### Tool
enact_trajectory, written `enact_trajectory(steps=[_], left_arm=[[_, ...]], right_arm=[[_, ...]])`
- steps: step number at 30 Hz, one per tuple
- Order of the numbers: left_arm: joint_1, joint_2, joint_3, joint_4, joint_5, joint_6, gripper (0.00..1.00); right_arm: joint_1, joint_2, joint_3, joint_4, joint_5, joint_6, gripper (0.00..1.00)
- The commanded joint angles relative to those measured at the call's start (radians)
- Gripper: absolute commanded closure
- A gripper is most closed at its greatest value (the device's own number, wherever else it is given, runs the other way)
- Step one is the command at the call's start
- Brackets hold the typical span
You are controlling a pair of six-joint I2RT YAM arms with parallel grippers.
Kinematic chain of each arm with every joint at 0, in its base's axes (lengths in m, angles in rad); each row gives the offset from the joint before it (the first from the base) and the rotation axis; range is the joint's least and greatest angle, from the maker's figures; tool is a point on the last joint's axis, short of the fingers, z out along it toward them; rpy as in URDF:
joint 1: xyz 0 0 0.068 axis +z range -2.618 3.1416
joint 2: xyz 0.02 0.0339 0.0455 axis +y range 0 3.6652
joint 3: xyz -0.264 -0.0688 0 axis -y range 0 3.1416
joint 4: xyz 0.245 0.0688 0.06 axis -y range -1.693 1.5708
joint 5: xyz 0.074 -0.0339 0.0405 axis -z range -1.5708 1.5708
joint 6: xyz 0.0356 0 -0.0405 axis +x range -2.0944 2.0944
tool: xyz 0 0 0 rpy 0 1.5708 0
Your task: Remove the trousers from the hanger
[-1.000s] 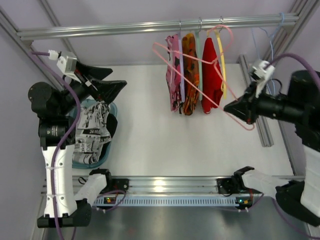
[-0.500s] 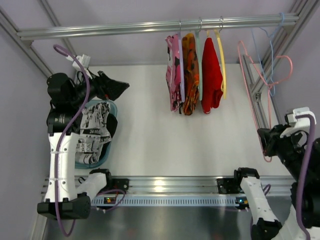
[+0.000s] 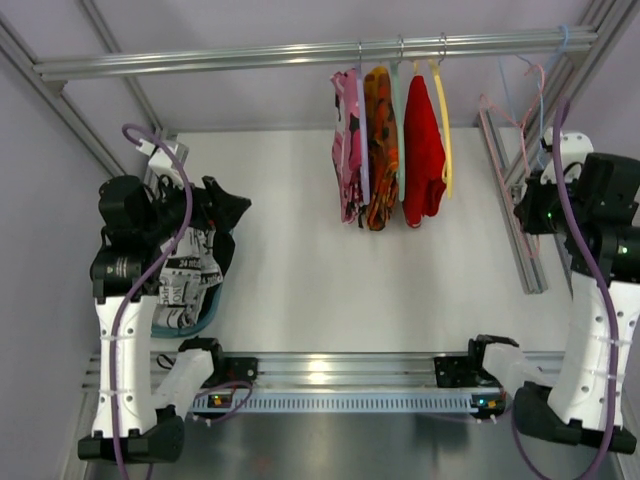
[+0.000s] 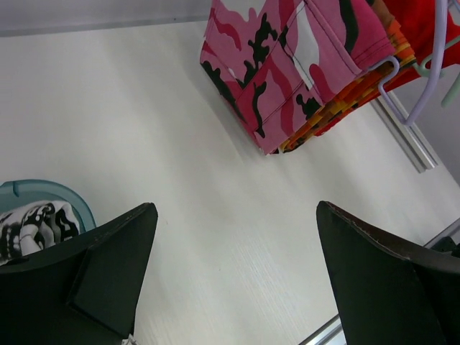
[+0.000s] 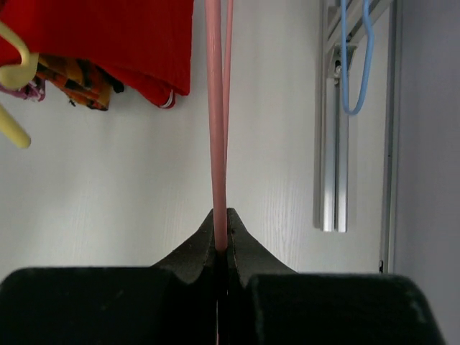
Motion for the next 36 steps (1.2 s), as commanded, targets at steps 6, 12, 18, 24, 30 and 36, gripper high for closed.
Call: enact_trajectory(steps=[6,12,18,24,30,36], left_arm=[[0.004,-0.096,-0.055,-0.069,-0.062,0.059,0.02],[0.003,-0.096,-0.066,-0.083,-0.094,0.072,0.02],[0.003,-0.079,-0.060,-0.083,-0.077,0.075,0.02],[0.004,-0.061,-0.041,-0.122,-0.085,0.089,0.02],[0.003,-0.042,-0.020,-0.171,-0.083,0.095,0.02],[0.004,0.033,0.031,-0.270,-0.131,0.095,0.02]], right_arm=[[-0.077,0.253,0.281,0.136,-0.083,-0.078,1.00],[-0.137,0.435,0.450,0.062,-0.176,-0.099,1.00],[-0.154,0.500,0.429,0.068,-0.209,-0.124,1.00],[-0.177,0.490,0.326,0.114,-0.212,-0.142,1.00],[-0.195,0.425,0.170,0.160,-0.219,-0.170,1.00],[-0.249,0.358,0.162,0.121,-0.251,-0.196,0.60]])
